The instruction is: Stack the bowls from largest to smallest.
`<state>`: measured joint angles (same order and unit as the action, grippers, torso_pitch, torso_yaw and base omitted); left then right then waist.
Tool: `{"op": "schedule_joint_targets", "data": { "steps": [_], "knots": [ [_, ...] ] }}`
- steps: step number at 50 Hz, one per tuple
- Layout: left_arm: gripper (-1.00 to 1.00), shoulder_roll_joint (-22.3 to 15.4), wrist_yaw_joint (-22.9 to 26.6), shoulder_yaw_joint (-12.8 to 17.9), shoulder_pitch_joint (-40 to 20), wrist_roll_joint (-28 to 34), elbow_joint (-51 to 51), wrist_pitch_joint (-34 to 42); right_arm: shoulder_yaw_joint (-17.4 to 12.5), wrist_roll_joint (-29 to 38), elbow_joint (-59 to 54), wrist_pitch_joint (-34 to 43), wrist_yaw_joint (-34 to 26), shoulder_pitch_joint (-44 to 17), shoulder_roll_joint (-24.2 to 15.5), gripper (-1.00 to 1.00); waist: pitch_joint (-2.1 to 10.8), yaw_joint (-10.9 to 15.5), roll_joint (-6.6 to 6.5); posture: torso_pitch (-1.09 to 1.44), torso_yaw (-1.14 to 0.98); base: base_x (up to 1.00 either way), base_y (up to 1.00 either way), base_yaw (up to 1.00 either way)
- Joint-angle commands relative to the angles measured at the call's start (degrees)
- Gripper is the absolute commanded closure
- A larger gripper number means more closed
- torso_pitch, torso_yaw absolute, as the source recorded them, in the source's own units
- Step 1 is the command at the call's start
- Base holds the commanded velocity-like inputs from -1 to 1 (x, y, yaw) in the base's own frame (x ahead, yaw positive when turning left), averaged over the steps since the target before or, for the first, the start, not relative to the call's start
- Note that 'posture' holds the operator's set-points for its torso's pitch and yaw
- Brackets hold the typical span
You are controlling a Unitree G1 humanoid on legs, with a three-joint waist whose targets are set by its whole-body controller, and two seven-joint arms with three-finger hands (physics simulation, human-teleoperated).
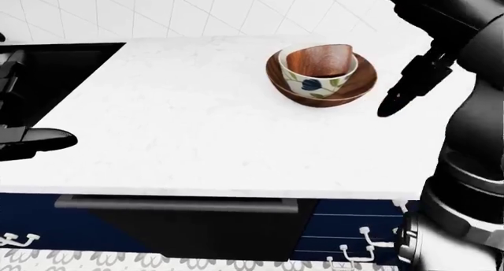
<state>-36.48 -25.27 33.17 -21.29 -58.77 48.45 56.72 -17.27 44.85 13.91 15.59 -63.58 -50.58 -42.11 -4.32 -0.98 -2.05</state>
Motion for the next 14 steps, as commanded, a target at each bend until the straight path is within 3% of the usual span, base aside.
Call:
{"op": "schedule_joint_targets", "data": {
  "steps": [1,9,14],
  "knots": [
    [-1.00,-1.32,-1.19,1.32,-1.30,-1.07,0.90,-1.52,-1.97,-3.59,5.43,2.95,1.38,-0.16,-1.71,-1.00,1.44,0.12,0.30,0.00,0.00,0.00,0.00,0.00],
    [-1.00,-2.89,-2.96,1.97,-0.72,-3.57,0.70,-2.92,-8.43,-11.58,21.24,12.14,3.47,11.16,-4.65,-1.00,1.24,0.18,0.69,0.00,0.00,0.00,0.00,0.00],
    [-1.00,-3.20,-3.40,2.36,0.15,-4.30,0.83,-3.81,-14.42,-16.55,28.11,14.67,5.53,19.16,-5.41,-1.00,1.16,0.31,1.06,0.00,0.00,0.00,0.00,0.00]
  ]
}}
